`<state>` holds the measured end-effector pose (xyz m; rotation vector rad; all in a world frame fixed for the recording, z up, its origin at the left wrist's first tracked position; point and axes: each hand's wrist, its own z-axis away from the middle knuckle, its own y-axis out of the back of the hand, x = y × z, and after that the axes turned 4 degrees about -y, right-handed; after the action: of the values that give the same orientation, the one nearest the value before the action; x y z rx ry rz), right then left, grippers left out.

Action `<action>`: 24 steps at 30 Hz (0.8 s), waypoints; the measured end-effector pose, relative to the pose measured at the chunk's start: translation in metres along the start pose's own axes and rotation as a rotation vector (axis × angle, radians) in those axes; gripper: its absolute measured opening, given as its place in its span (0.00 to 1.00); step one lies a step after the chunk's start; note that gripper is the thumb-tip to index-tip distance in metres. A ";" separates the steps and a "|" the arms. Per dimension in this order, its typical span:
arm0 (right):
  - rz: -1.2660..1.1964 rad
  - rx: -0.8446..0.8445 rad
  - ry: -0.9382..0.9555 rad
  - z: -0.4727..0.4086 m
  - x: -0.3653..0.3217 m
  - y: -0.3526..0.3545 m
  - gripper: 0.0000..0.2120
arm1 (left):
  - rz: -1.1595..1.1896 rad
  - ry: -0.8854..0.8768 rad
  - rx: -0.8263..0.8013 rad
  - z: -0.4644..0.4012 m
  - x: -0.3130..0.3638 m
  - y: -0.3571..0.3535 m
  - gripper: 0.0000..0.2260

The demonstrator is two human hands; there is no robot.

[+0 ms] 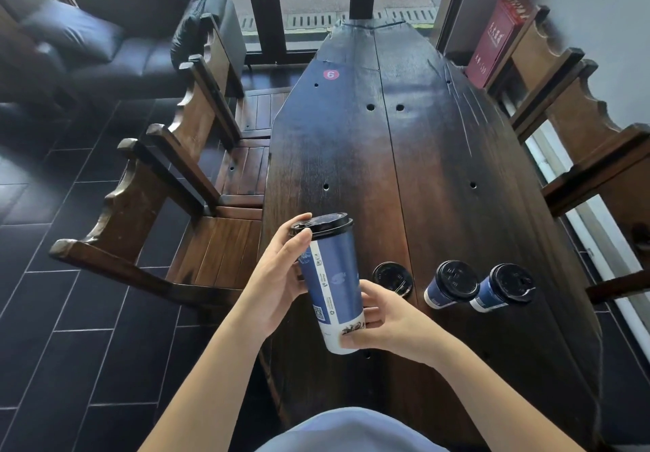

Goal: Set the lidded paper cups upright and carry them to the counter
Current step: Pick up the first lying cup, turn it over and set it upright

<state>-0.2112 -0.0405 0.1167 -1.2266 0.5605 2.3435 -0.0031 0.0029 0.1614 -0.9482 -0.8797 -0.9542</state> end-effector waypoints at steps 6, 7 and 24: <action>-0.100 0.057 0.099 0.000 -0.013 0.020 0.30 | -0.054 -0.015 -0.005 0.000 -0.004 0.001 0.51; -0.112 0.093 0.115 -0.001 -0.017 0.023 0.32 | -0.059 -0.017 -0.004 0.001 -0.005 0.001 0.50; -0.029 0.116 0.085 -0.025 -0.033 0.027 0.31 | -0.240 0.004 -0.090 -0.013 -0.025 0.016 0.35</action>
<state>-0.1925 -0.0826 0.1353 -1.2761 0.6923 2.2103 0.0060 0.0022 0.1300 -0.9301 -0.9687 -1.2080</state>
